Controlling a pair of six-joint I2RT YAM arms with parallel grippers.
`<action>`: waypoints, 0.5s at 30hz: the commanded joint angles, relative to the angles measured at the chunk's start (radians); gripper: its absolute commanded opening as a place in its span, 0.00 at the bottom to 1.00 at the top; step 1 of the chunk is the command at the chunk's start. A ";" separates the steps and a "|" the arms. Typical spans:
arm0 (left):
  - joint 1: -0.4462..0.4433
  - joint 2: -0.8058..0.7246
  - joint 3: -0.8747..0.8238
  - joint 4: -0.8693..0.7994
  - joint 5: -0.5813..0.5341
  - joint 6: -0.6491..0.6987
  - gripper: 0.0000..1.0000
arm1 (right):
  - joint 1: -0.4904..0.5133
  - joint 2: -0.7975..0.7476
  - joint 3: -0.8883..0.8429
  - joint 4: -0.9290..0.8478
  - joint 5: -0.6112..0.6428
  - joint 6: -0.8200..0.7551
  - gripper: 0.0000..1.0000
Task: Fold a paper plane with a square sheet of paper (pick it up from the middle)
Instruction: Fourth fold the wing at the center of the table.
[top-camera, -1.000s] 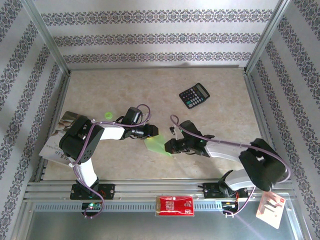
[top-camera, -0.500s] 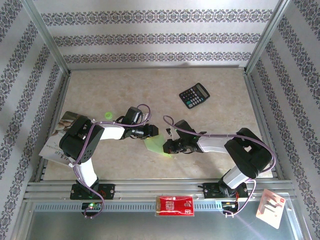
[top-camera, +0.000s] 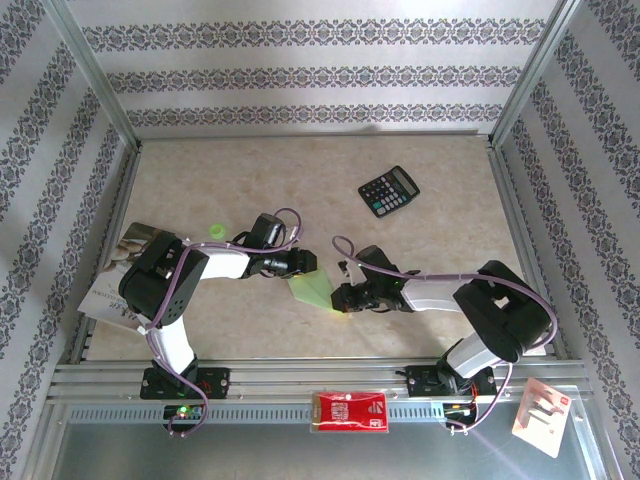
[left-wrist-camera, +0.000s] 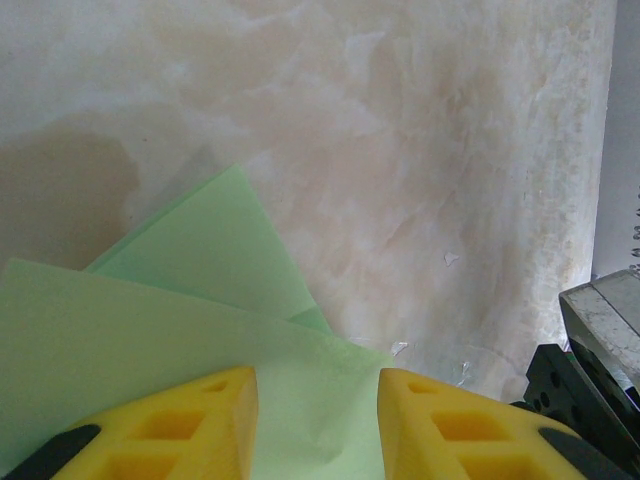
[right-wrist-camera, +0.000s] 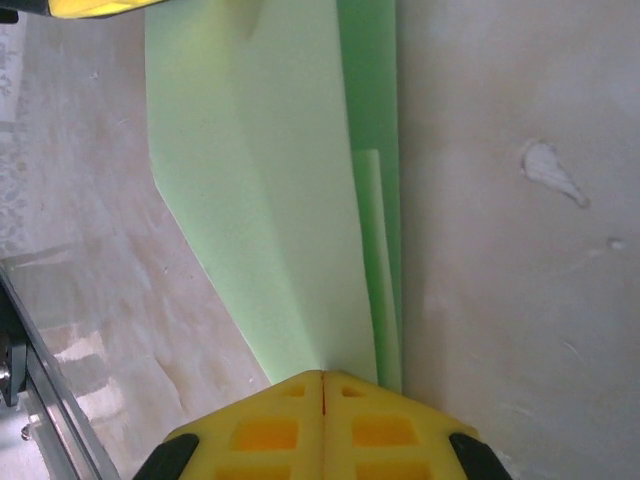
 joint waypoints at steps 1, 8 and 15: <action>0.012 0.044 -0.009 -0.111 -0.063 0.039 0.37 | -0.007 -0.016 -0.061 -0.116 0.008 -0.008 0.04; 0.012 0.044 -0.009 -0.114 -0.065 0.044 0.37 | -0.008 -0.083 -0.125 -0.124 0.007 0.011 0.03; 0.012 0.045 -0.007 -0.114 -0.062 0.041 0.37 | -0.008 -0.166 -0.137 -0.172 0.020 0.029 0.02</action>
